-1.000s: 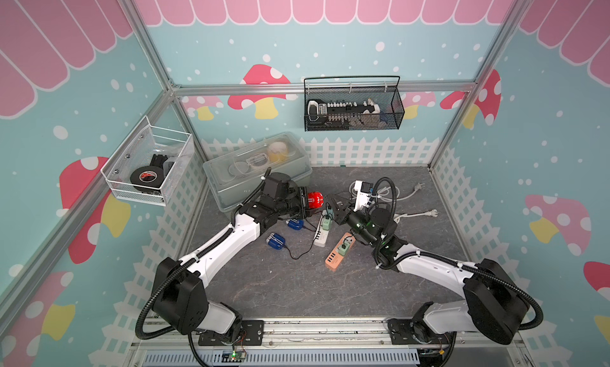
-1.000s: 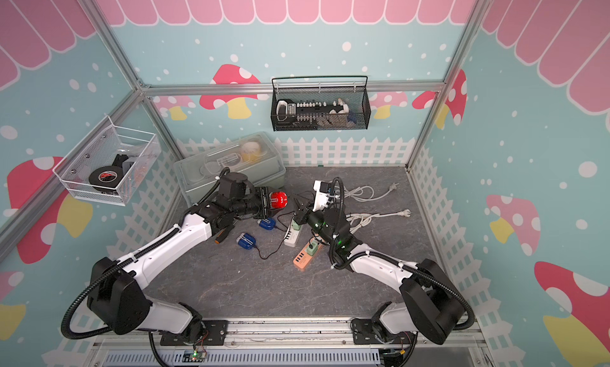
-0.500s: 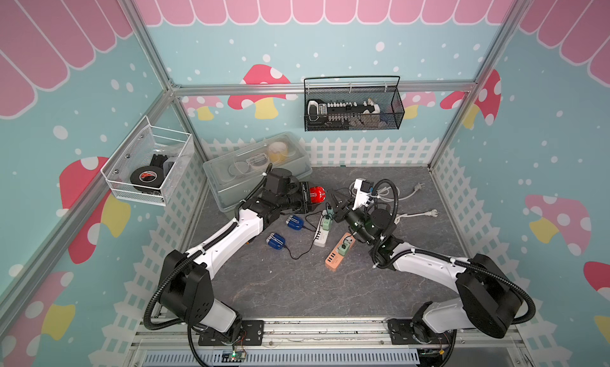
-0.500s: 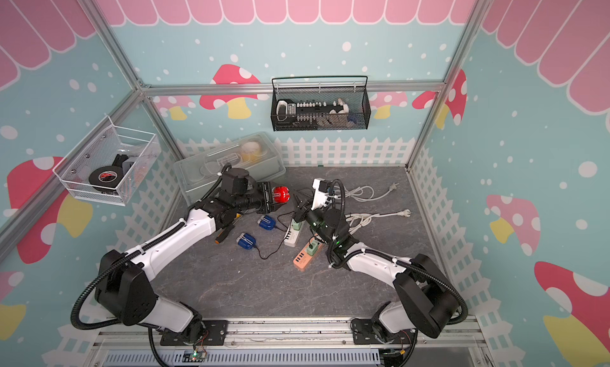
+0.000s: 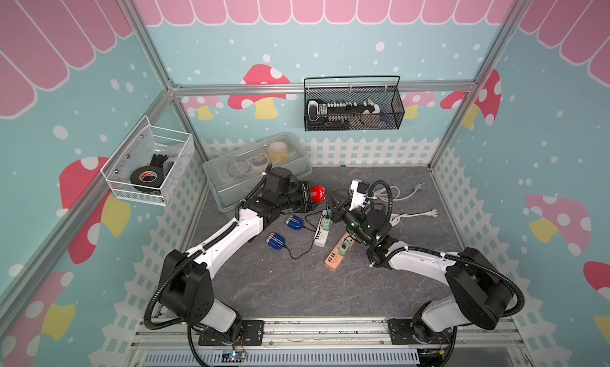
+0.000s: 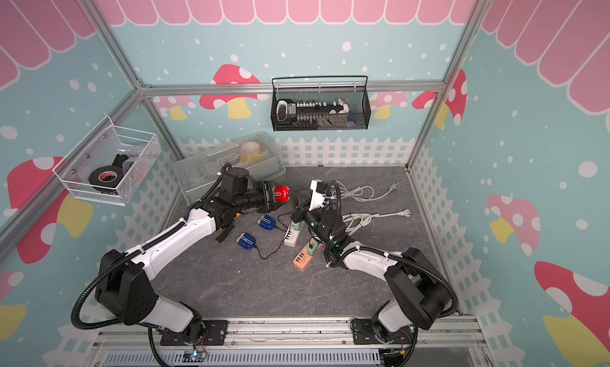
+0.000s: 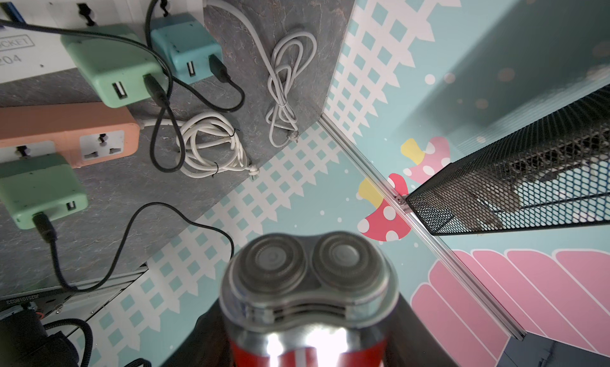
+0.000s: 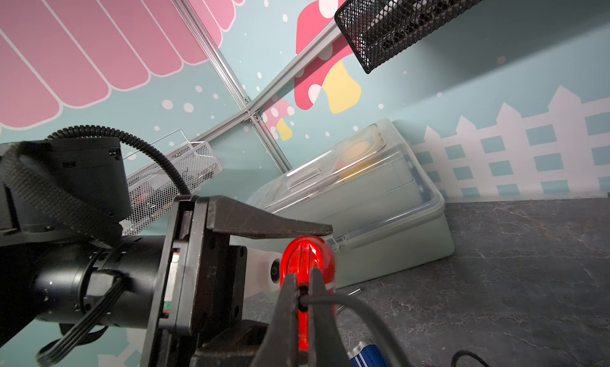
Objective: Charge the electric shaver
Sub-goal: Insert the charging cable into the electric shaver.
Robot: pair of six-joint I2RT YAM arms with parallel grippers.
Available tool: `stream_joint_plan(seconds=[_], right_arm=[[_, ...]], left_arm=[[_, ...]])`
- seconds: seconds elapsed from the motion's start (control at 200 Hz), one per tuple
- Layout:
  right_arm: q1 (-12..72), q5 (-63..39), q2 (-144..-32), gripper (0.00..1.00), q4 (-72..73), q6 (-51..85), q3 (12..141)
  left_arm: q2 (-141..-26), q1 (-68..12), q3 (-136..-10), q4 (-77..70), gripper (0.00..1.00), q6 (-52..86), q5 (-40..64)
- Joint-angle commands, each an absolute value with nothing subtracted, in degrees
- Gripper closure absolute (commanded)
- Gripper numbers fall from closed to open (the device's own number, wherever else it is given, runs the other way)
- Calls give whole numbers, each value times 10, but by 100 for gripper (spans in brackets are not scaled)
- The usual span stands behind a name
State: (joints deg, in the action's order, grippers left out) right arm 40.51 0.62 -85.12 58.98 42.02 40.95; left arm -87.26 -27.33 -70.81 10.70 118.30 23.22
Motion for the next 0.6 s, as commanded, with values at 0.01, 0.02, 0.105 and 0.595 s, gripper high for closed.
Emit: stream_joint_plan(seconds=[0.01,0.02,0.105,0.595], right_arm=[[406,11,-863,100,619,406,415],[406,12,-863,100,619,405,415],[407,15,-865,100,613,392,417],[394,7,-913,100,662,320,419]], left_arm=[[-879,-272,-732,80,100,1410,247],[-879,-272,-732,80,100,1410,248],[-880,-272,-736,79,100,1410,249],[-875,-275,-735,49,100,1426,247]])
